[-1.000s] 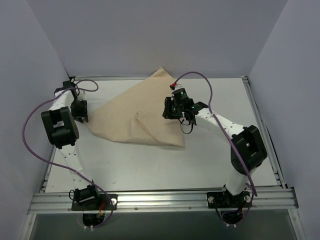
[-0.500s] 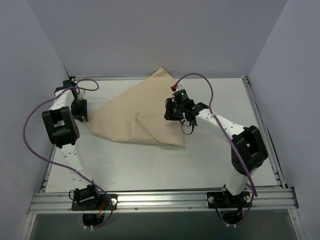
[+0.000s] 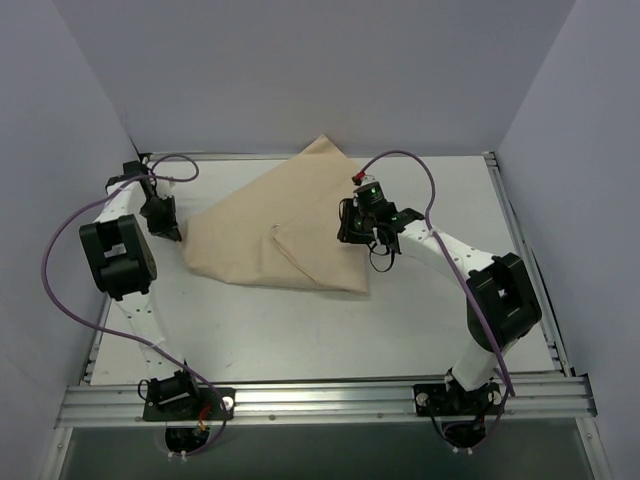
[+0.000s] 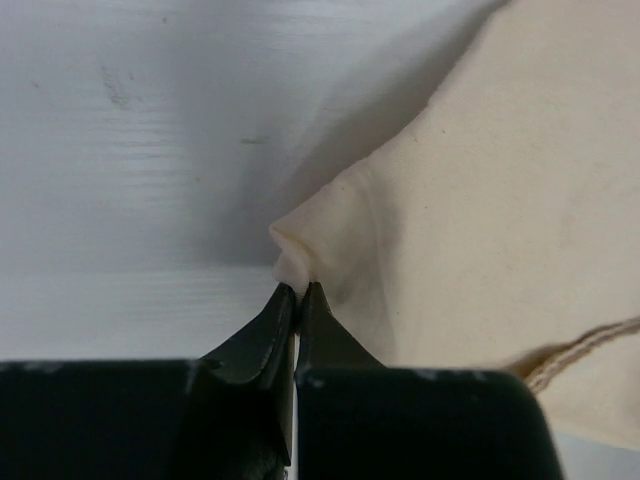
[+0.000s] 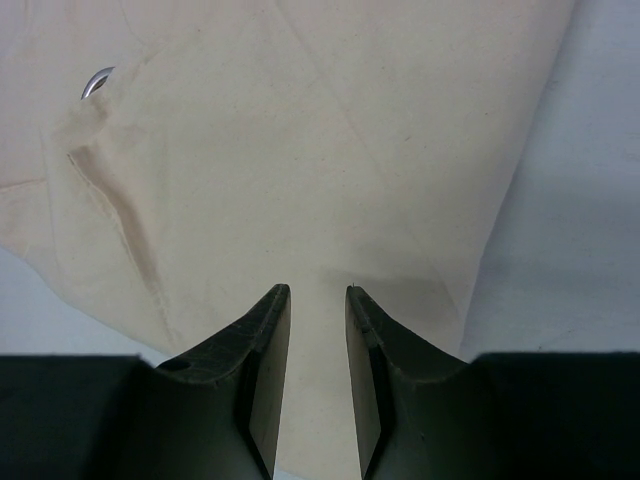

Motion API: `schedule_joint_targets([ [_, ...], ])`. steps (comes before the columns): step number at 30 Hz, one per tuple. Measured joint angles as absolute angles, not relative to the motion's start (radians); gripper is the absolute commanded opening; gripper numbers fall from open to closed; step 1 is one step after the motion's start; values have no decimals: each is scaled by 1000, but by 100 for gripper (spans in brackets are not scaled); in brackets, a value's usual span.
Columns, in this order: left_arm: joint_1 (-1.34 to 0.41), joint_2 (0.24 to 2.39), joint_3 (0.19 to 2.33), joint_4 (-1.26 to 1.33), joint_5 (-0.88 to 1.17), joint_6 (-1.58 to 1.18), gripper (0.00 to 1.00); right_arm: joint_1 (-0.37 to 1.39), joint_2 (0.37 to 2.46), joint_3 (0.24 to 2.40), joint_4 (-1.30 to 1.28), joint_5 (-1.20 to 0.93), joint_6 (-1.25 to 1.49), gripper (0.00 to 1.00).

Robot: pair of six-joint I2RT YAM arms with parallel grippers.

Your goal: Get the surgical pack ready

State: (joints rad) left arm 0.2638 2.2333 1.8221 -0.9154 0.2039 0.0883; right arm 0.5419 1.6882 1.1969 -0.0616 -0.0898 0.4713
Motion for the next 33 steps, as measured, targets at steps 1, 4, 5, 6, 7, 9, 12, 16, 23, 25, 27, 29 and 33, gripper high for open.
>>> schedule_joint_targets([
  [1, 264, 2216, 1817, -916, 220, 88, 2, 538, 1688, 1192, -56, -90, 472, 25],
  [4, 260, 2136, 1812, -925, 262, 88, 2, 530, 1688, 1176, -46, -92, 474, 25],
  [5, 256, 2104, 1812, -928, 272, 88, 2, 529, 1688, 1171, -41, -93, 474, 25],
  [6, 252, 2069, 1813, -932, 281, 89, 2, 528, 1688, 1166, -38, -93, 474, 25],
  [7, 245, 2035, 1813, -937, 288, 90, 2, 524, 1688, 1162, -34, -93, 475, 23],
  [9, 217, 1975, 1813, -946, 298, 92, 2, 518, 1688, 1155, -32, -91, 481, 22],
  [12, 129, 1922, 1834, -966, 311, 93, 2, 506, 1688, 1150, -32, -81, 497, 22],
  [16, -28, 1923, 1899, -992, 331, 84, 2, 483, 1684, 1150, -34, -66, 506, 22],
  [23, -303, 1986, 2057, -1012, 409, 43, 2, 379, 1660, 1044, 72, -149, 557, 40],
  [25, -361, 2028, 2114, -1019, 422, 33, 2, 339, 1666, 999, 109, -194, 575, 40],
  [27, -422, 2079, 2177, -1019, 426, 29, 2, 317, 1683, 988, 126, -222, 580, 39],
  [29, -465, 2116, 2219, -1021, 428, 27, 2, 316, 1705, 988, 168, -252, 580, 34],
  [33, -559, 2191, 2267, -1023, 434, -2, 2, 321, 1747, 970, 274, -318, 606, 28],
])
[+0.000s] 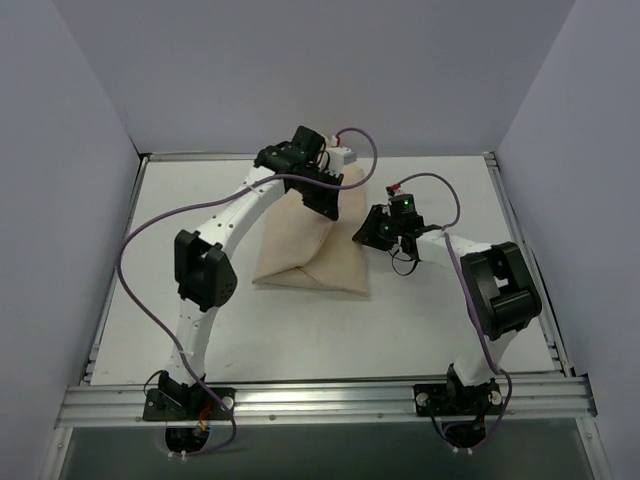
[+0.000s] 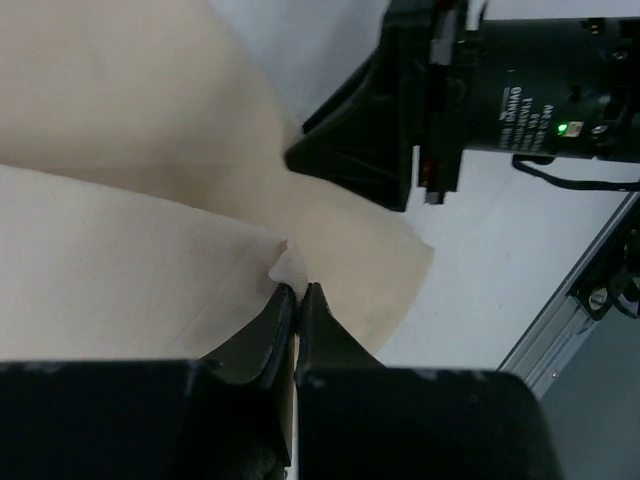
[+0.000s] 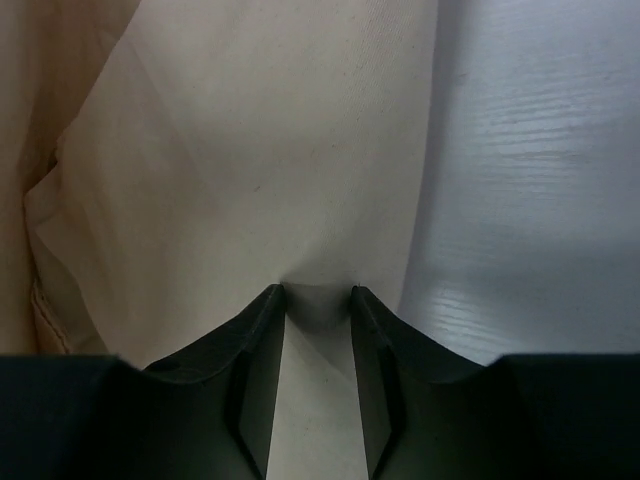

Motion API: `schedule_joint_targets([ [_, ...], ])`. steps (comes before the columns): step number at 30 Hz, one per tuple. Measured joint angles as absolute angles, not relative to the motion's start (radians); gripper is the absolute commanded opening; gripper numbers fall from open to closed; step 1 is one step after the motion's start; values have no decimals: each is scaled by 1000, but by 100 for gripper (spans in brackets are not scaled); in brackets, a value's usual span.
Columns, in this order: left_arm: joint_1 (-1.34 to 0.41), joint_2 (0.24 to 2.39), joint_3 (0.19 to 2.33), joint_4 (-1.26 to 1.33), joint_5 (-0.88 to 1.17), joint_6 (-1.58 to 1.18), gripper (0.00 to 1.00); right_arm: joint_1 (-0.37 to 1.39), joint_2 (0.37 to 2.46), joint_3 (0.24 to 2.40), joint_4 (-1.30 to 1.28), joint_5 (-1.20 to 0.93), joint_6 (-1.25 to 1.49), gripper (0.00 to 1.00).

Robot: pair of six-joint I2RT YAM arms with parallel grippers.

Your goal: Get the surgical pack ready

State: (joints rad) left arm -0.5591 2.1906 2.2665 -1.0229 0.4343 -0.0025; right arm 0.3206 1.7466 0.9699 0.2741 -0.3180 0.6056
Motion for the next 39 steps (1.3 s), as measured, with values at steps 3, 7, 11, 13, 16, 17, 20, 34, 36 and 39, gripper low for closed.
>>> schedule_joint_targets([
  [3, -616, 2242, 2285, -1023, 442, -22, 2, 321, 1768, 941, 345, -353, 635, 21],
  [7, -668, 2294, 2308, -1030, 450, -37, 2, 309, 1781, 923, 394, -384, 667, 18],
  [11, -684, 2299, 2298, -1021, 460, -58, 2, 300, 1781, 912, 417, -389, 686, 16],
  [13, -682, 2300, 2292, -1009, 464, -73, 2, 296, 1781, 905, 431, -393, 698, 16],
  [16, -680, 2304, 2277, -985, 468, -87, 2, 294, 1781, 904, 433, -397, 714, 23],
  [17, -680, 2306, 2271, -978, 468, -90, 2, 294, 1781, 904, 433, -397, 717, 25],
  [20, -680, 2324, 2265, -957, 468, -93, 2, 293, 1778, 907, 426, -397, 722, 30],
  [34, -683, 2437, 2267, -871, 542, -61, 42, 193, 1695, 991, 229, -383, 679, 39],
  [36, -686, 2436, 2280, -857, 572, -42, 77, 183, 1695, 996, 213, -389, 672, 40],
  [39, -690, 2426, 2309, -857, 613, -33, 78, 177, 1695, 1016, 194, -408, 653, 41],
])
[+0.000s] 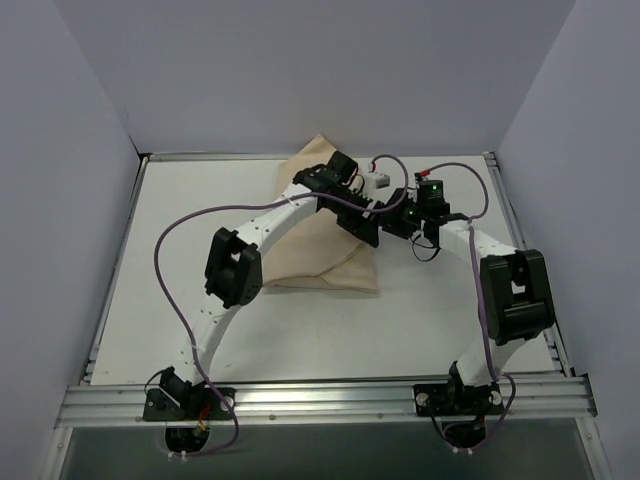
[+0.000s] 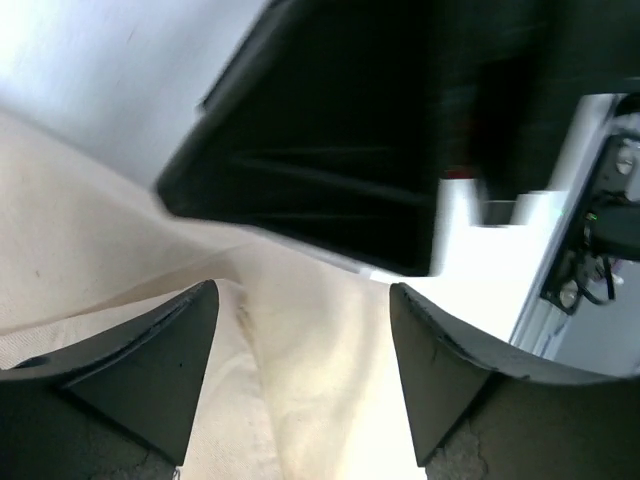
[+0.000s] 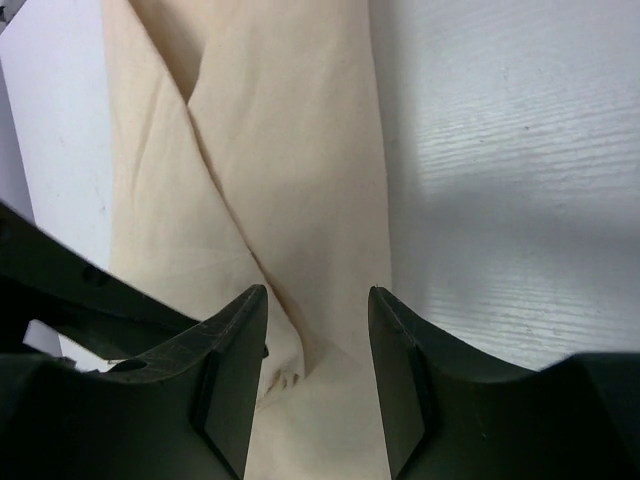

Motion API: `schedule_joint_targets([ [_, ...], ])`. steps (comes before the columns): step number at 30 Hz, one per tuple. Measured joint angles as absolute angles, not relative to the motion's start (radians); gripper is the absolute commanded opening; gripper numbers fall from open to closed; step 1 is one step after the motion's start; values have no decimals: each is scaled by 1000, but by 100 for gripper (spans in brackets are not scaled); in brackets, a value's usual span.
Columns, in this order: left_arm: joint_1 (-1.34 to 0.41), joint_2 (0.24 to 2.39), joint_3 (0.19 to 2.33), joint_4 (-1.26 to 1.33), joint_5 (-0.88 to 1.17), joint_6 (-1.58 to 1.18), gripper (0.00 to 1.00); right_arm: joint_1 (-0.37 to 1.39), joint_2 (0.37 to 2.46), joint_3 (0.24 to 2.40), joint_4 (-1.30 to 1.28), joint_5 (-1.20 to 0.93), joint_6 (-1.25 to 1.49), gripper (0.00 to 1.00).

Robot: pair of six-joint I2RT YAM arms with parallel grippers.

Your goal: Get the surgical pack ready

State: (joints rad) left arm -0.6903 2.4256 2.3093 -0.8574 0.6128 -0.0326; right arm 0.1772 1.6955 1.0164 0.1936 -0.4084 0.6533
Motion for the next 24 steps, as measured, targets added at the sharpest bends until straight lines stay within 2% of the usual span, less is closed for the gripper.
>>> schedule_joint_targets([
  [9, -665, 2307, 2398, -925, 736, 12, 61, 202, 1697, 1038, 189, -490, 604, 43],
  [14, -515, 2112, 2268, -962, 744, 44, 62, 259, 1697, 1033, 182, -520, 575, 44],
  [20, -260, 1968, 1986, -954, 596, 83, 62, 295, 1726, 1023, 162, -513, 542, 44],
  [23, -212, 1976, 1823, -939, 496, 91, 61, 296, 1746, 1028, 155, -511, 522, 33],
  [24, -210, 1980, 1770, -937, 470, 93, 61, 297, 1749, 1032, 151, -508, 515, 26],
])
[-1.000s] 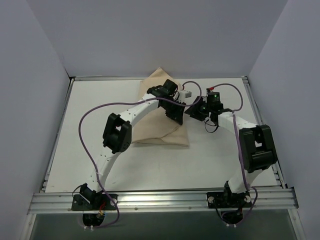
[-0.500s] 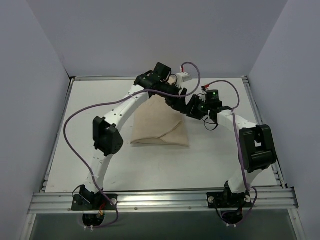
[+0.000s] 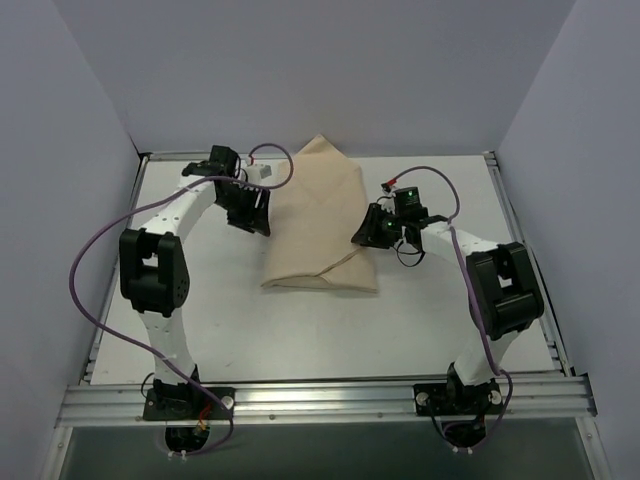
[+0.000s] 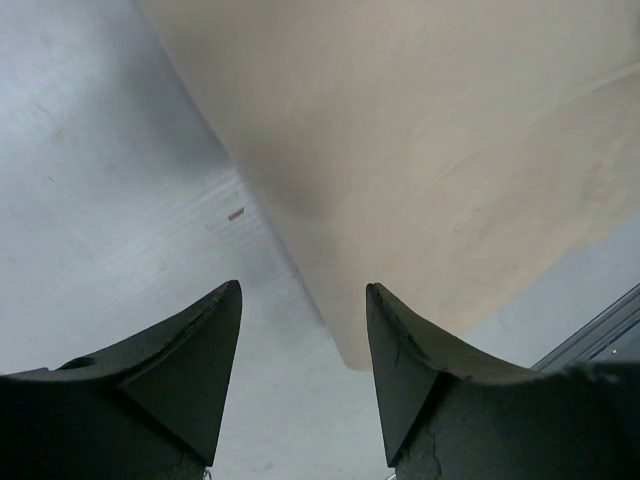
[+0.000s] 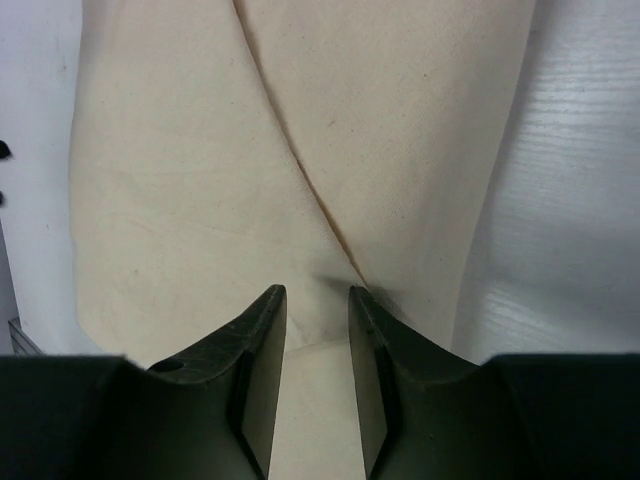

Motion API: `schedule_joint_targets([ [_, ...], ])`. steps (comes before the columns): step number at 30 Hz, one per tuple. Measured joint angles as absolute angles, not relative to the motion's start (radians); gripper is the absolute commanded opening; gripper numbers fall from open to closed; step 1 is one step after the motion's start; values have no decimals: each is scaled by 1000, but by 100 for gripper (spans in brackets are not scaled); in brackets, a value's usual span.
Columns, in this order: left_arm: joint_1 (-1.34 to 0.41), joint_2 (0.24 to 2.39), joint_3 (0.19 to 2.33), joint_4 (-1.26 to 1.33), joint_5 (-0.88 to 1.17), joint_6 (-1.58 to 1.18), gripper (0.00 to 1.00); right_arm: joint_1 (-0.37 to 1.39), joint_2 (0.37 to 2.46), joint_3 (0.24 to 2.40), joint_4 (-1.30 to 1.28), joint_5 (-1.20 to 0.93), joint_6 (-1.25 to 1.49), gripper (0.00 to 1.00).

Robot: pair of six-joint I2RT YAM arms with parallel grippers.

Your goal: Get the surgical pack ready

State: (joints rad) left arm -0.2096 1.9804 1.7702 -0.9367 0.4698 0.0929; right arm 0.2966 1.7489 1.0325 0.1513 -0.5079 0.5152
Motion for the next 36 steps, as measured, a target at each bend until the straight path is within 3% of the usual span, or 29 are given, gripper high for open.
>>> schedule_joint_targets([
  [4, -228, 1983, 1600, -927, 408, 99, 61, 296, 1751, 1033, 124, -497, 490, 0],
  [13, -241, 1982, 1477, -862, 410, 103, 61, 268, 1748, 1037, 81, -467, 479, 0],
  [14, -241, 1982, 1473, -860, 415, 104, 61, 263, 1748, 1043, 70, -465, 475, 5],
  [15, -241, 1982, 1472, -861, 421, 107, 61, 262, 1748, 1051, 55, -464, 471, 23],
  [18, -235, 1979, 1473, -862, 436, 121, 61, 256, 1753, 1104, -9, -459, 444, 40],
  [21, -212, 1975, 1509, -873, 461, 141, 61, 245, 1773, 1191, -56, -457, 423, 47],
  [27, -116, 2001, 1757, -859, 498, 130, 61, 202, 1894, 1387, -44, -462, 418, 52],
  [31, -107, 2130, 1977, -824, 502, 76, 67, 180, 2056, 1486, 5, -480, 429, 56],
  [36, -129, 2326, 2101, -822, 509, 35, 70, 159, 2216, 1542, 66, -567, 463, 53],
])
